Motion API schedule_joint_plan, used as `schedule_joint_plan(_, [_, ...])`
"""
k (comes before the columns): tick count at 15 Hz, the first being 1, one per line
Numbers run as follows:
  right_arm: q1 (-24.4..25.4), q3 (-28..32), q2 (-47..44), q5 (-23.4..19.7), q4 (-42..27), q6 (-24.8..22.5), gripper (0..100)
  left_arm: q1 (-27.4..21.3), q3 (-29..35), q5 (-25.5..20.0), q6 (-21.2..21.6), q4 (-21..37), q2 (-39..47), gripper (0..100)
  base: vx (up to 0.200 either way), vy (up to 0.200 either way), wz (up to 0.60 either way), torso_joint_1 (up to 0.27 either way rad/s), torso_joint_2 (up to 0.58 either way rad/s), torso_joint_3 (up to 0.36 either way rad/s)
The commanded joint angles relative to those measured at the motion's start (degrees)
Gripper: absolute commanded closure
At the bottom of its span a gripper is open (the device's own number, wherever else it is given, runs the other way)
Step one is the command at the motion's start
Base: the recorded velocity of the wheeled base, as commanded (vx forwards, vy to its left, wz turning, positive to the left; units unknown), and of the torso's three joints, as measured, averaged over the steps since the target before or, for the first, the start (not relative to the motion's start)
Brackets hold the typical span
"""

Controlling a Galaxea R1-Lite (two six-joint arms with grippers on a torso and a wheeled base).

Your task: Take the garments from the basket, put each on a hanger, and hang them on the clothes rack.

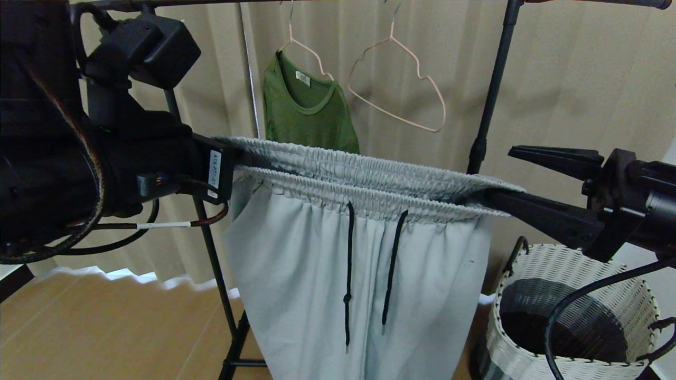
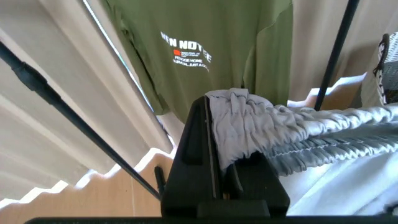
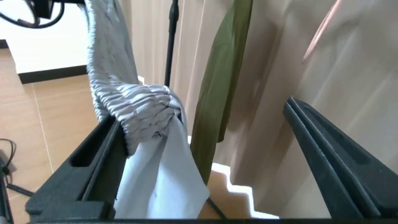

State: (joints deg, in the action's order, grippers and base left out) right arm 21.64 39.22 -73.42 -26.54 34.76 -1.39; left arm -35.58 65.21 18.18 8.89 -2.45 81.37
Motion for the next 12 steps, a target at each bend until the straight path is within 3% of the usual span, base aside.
schedule_joint_plan(1, [-0.02, -0.55, 0.21, -0.09, 0.05, -0.02, 0, -0.01, 0.01, 0.02, -0.01, -0.01, 0.28, 100, 0.000, 0.000, 0.00, 0.000, 0.00, 0.000])
schedule_joint_plan(6, [-0.02, -2.30, 0.91, -0.09, 0.05, 0.07, 0, 1.22, -0.08, 0.11, -0.01, -0.01, 0.01, 100, 0.000, 0.000, 0.00, 0.000, 0.00, 0.000])
schedule_joint_plan(9, [-2.65, -5.20, 1.18, 1.40, 0.14, -1.25, 0, 2.01, -5.35, 0.28, 0.08, -0.01, -3.76, 100, 0.000, 0.000, 0.00, 0.000, 0.00, 0.000])
schedule_joint_plan(12, [-9.42, -9.95, 1.18, 5.27, 4.53, -9.07, 0, 8.69, -13.53, -0.60, 1.75, 0.08, -13.61, 100, 0.000, 0.000, 0.00, 0.000, 0.00, 0.000])
